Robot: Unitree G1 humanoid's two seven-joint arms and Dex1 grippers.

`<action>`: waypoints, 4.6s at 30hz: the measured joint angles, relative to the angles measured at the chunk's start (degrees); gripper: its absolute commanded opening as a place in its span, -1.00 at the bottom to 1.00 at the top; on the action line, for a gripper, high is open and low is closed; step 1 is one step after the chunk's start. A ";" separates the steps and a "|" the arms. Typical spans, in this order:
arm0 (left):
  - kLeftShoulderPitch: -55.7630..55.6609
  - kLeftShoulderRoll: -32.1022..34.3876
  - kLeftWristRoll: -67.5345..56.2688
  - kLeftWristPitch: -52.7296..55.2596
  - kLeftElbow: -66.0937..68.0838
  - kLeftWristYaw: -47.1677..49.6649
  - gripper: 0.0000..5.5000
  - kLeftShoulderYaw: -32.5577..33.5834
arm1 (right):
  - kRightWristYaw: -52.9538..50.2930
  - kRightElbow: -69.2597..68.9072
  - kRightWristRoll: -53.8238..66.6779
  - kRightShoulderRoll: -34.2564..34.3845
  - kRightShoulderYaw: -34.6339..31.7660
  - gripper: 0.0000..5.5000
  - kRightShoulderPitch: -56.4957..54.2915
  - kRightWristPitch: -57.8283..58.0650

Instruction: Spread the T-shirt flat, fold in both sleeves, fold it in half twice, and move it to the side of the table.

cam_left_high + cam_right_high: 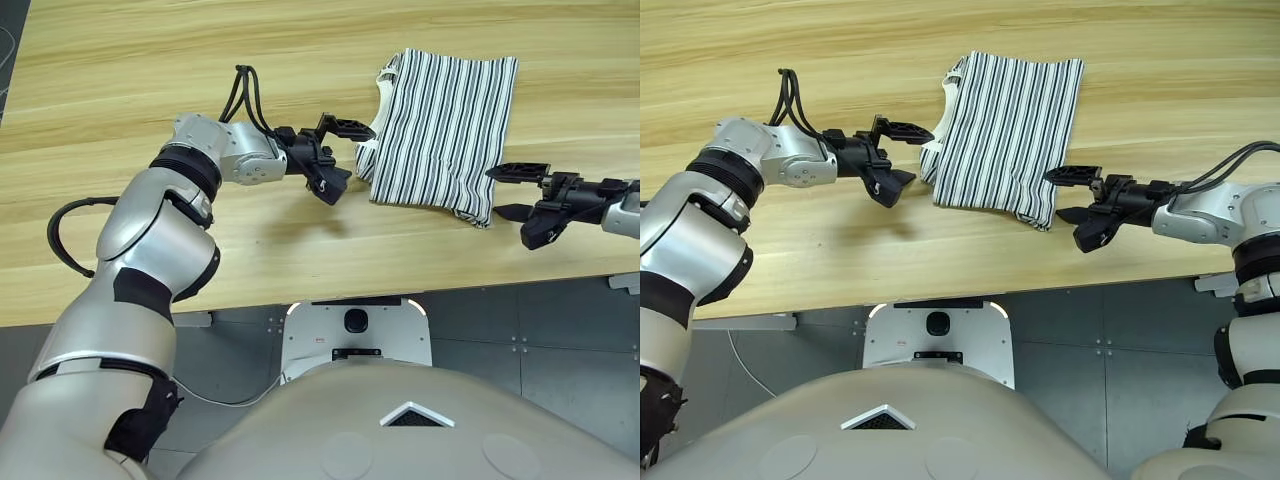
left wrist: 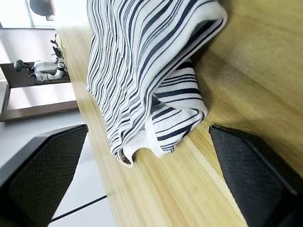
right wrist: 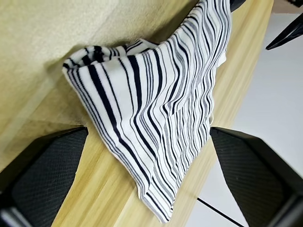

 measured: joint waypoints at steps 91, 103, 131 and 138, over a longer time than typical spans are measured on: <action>28.50 4.57 -88.58 61.14 -29.61 -97.63 -0.96 43.18 | 88.58 1.60 95.92 28.68 -16.38 -0.96 -1.85 72.71; 19.10 -1.63 -74.72 48.82 -10.33 -77.28 -0.96 47.39 | 75.91 14.00 84.57 35.28 -24.28 -0.96 -7.92 60.10; 12.10 0.24 -76.88 29.56 -5.23 -34.32 -0.29 72.25 | 49.95 11.77 67.61 36.96 -26.87 -0.02 -10.18 33.89; 25.02 -7.46 -88.44 27.28 -36.55 -25.57 -0.29 81.09 | 55.82 4.29 59.51 37.20 -17.86 -0.02 -11.34 37.28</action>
